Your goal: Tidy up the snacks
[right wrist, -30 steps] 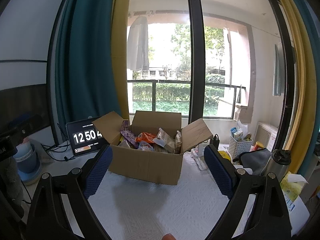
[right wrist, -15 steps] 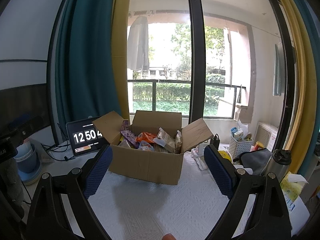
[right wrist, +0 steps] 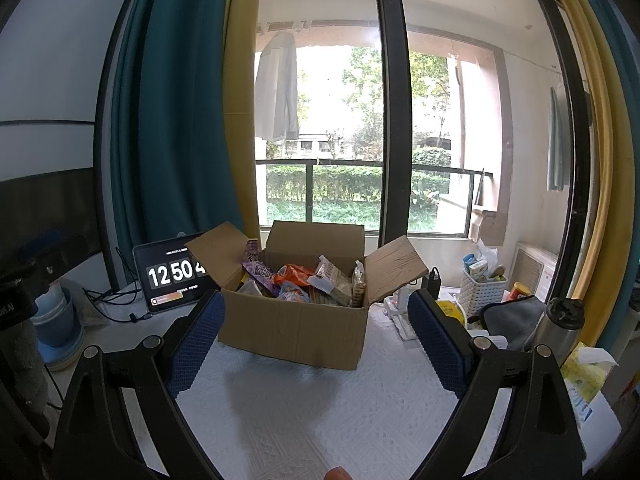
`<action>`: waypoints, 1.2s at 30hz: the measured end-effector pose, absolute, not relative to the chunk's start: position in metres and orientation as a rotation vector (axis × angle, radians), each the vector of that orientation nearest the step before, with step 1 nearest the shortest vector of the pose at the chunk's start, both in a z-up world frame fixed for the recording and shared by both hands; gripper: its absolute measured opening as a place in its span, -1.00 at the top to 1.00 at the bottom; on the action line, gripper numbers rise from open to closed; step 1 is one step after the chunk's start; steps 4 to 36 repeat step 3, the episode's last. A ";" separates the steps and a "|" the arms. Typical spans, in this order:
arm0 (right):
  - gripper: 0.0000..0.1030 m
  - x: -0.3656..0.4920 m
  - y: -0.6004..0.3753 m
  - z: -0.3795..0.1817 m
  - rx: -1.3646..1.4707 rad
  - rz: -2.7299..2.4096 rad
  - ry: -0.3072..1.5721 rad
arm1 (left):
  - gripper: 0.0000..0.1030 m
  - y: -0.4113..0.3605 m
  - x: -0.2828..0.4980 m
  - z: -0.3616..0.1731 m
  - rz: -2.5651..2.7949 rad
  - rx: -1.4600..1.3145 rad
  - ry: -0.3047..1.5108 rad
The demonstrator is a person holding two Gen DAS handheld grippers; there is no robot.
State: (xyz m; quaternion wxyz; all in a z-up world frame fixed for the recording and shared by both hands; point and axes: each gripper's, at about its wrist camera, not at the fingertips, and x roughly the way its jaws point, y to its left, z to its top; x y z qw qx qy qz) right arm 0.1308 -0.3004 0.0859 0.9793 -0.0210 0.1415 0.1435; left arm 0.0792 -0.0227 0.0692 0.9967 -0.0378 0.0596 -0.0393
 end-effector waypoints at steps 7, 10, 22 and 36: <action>-0.83 0.131 -0.300 0.085 -0.037 0.294 0.286 | -0.94 -0.024 0.090 0.061 -0.075 -0.068 0.157; -0.83 0.131 -0.300 0.085 -0.037 0.294 0.286 | -0.94 -0.024 0.090 0.061 -0.075 -0.068 0.157; -0.83 0.131 -0.300 0.085 -0.037 0.294 0.286 | -0.94 -0.024 0.090 0.061 -0.075 -0.068 0.157; -0.83 0.131 -0.300 0.085 -0.037 0.294 0.286 | -0.94 -0.024 0.090 0.061 -0.075 -0.068 0.157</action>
